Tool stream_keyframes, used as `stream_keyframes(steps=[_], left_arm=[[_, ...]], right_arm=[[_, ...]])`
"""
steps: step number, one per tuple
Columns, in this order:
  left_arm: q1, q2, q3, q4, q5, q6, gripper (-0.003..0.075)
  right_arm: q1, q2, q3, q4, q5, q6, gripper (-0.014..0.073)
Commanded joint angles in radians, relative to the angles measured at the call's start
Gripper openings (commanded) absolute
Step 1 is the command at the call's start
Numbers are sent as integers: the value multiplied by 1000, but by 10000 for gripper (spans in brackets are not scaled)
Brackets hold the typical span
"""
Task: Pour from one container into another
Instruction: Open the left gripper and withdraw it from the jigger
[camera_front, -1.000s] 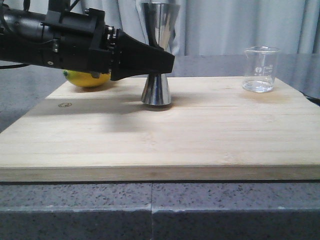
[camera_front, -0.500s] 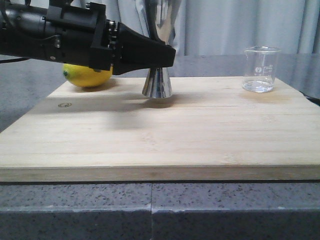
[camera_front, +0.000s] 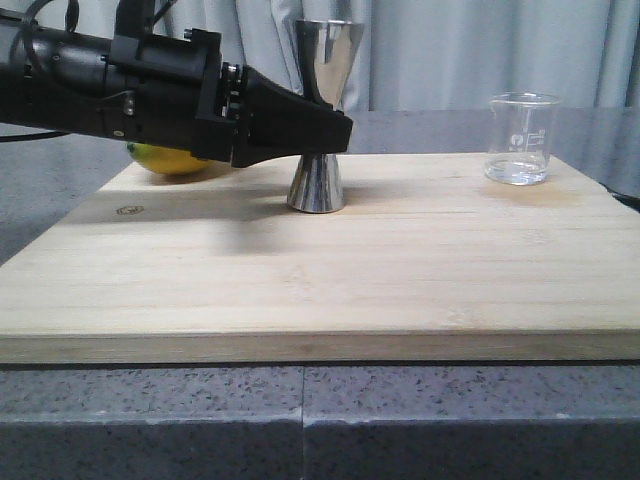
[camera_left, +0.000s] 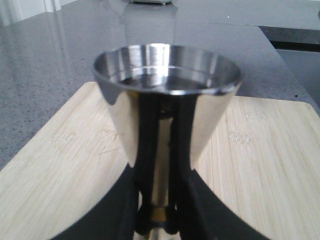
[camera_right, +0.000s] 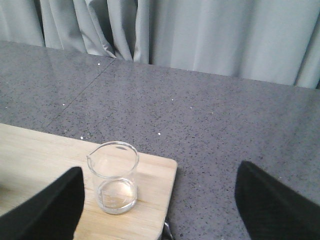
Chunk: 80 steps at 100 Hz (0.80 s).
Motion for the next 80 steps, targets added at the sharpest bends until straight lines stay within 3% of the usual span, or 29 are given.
stream_keyframes(steps=[1,51,80], left_arm=[[-4,-39,-28,-88,72,4,70],[-4,-37,-28,-88,74,4,83],[-4,-37,-28,-88,85,4,323]], right_arm=[[-7,-13,-26,-6,-83,-7,550],[-7,-13,-26,-6,-105,-7,550],[-7,-13,-26,-6,-105,-7,550]])
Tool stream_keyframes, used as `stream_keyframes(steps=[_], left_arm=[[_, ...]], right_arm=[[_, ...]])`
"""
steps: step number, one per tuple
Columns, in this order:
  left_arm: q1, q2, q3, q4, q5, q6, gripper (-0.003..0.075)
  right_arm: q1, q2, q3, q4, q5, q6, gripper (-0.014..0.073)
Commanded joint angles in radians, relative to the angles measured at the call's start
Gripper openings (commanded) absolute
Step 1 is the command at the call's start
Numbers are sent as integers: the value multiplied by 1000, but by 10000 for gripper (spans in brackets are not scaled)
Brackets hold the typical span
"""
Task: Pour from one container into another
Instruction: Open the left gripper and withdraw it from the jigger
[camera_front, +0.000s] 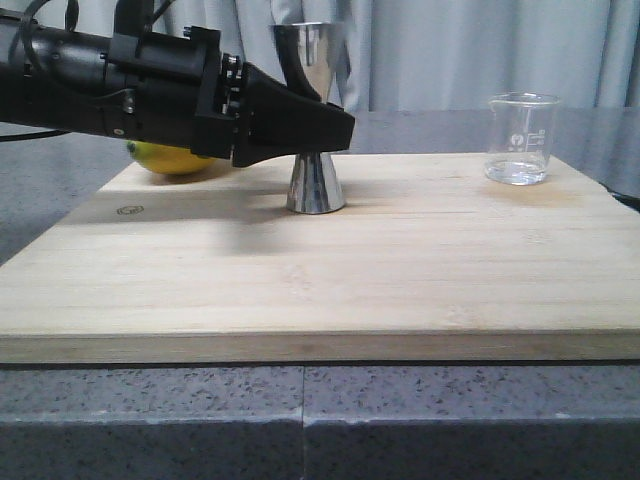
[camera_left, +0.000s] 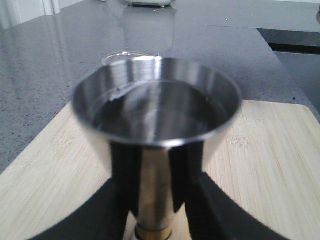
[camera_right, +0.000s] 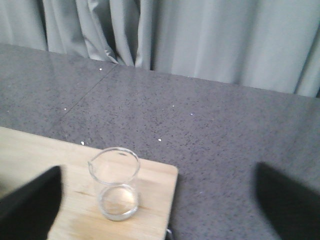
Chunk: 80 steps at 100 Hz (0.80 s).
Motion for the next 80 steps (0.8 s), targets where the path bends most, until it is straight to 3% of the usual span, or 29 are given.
stream_keyframes(steps=[1,20,42,80], left_arm=[[-4,-37,-26,-83,73,-2,326],[-4,-37,-26,-83,74,-2,380],[-4,-46,-26,-75,23,-75,529],[-4,-153,-26,106,-123,-257,539]], right_arm=[[-7,-13,-26,-2,-84,-4,550],[-7,-13,-26,-2,-84,-4,550],[-7,-13,-26,-2,-84,-4,550],[-7,-13,-26,-2,-82,-4,550]])
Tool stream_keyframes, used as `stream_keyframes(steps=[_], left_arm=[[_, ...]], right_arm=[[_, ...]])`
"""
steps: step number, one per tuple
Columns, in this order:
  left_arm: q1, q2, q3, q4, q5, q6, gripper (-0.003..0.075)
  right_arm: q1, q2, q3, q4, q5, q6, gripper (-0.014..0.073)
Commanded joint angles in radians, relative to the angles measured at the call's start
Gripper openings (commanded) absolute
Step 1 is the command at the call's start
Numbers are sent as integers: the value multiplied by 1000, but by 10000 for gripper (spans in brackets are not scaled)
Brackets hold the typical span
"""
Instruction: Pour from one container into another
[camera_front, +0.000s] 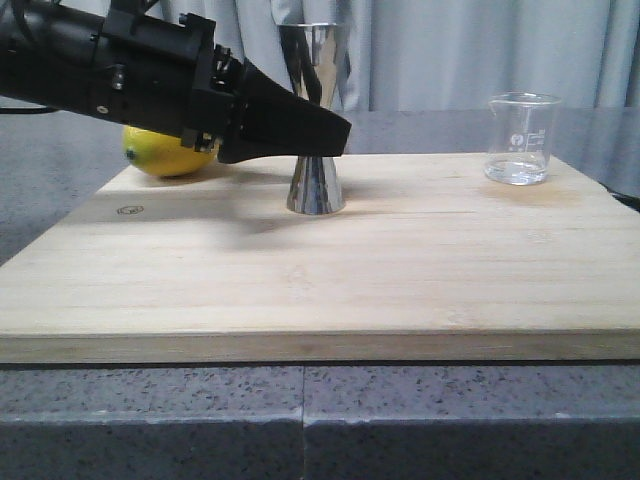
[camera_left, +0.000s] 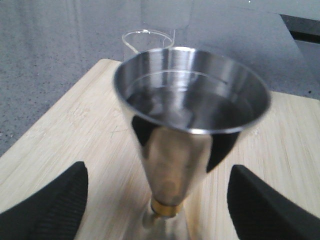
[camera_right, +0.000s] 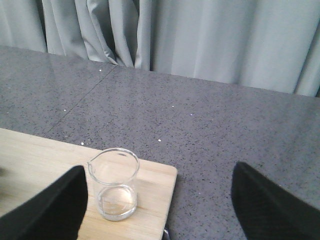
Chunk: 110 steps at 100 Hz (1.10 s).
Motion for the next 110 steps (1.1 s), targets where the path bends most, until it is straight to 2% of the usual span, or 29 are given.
stream_keyframes(steps=[1,30,43,60,73,92,110], left_arm=[[-4,-81,-26,16,11,-64,539],[-4,-216,-26,239,-63,-285,539],[-4,-299,-26,413,-125,-456,539],[-4,-422,-47,681,-168,-765,538],[-4,-511,-103,946,-173,-1083,537],[-4,-614,-161,1384,-95,-1470,537],[-4,-664,-161,1643,17,-1785,524]], right_arm=[[-5,-13,-26,-1,-80,-3,550],[-5,-13,-26,24,-32,1,550],[-5,-13,-63,46,97,1,550],[-5,-10,-171,46,352,1,550],[-5,-10,-249,46,548,-1,550],[-5,-10,-317,44,799,-20,549],[-5,-12,-350,48,989,-29,510]])
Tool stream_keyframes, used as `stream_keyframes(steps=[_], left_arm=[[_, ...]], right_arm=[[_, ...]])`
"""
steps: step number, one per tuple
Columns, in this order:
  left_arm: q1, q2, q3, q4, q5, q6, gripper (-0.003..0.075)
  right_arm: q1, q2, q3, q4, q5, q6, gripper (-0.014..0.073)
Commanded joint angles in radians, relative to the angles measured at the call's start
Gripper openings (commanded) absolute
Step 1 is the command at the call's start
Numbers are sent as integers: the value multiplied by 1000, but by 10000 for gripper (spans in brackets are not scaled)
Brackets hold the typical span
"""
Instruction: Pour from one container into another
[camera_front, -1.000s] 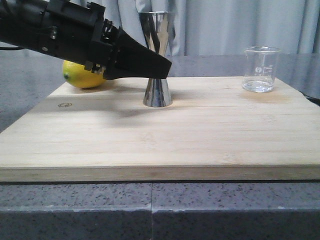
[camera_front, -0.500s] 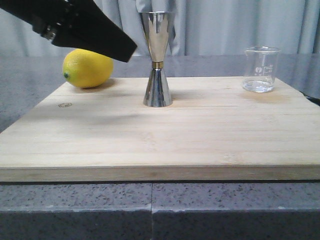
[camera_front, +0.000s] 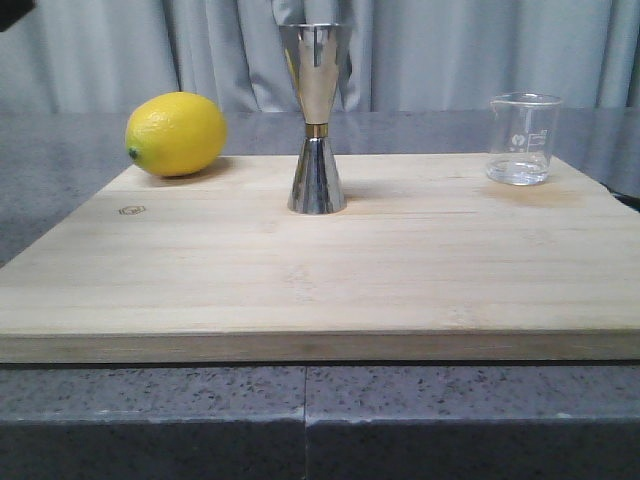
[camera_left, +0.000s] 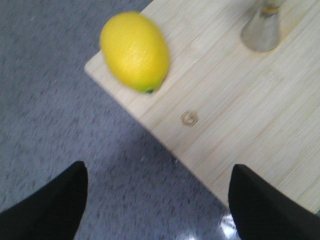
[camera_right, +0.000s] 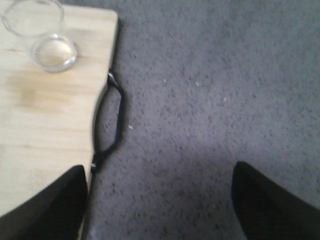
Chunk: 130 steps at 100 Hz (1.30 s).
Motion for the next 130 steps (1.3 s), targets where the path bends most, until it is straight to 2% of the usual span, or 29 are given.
stream_keyframes(steps=[1,12,26,47,59,71,87,94,103,115,130], left_arm=[[-4,-39,-34,113,36,-180,522],[-4,-58,-32,231,112,-396,485],[-4,-110,7,349,123,-595,440],[-4,-258,139,380,50,-777,388],[-4,-352,232,371,-36,-838,374],[-4,-424,302,371,-112,-839,364],[-4,-445,322,371,-134,-839,364],[-4,-443,324,371,-147,-839,352],[-4,-443,324,371,-155,-839,294],[-4,-443,324,371,-164,-839,156],[-4,-443,324,371,-169,-839,-8]], right_arm=[[-5,-12,-47,-7,49,-15,507],[-5,-33,-50,11,88,-15,499],[-5,-83,-50,26,85,-15,499],[-5,-209,-42,32,7,-15,499],[-5,-262,-32,40,-18,-15,499],[-5,-284,-9,38,-55,-15,499],[-5,-284,0,38,-94,-15,483],[-5,-284,0,38,-107,-15,398],[-5,-284,0,38,-109,-15,265],[-5,-284,0,38,-109,-15,80],[-5,-284,0,38,-105,-15,-60]])
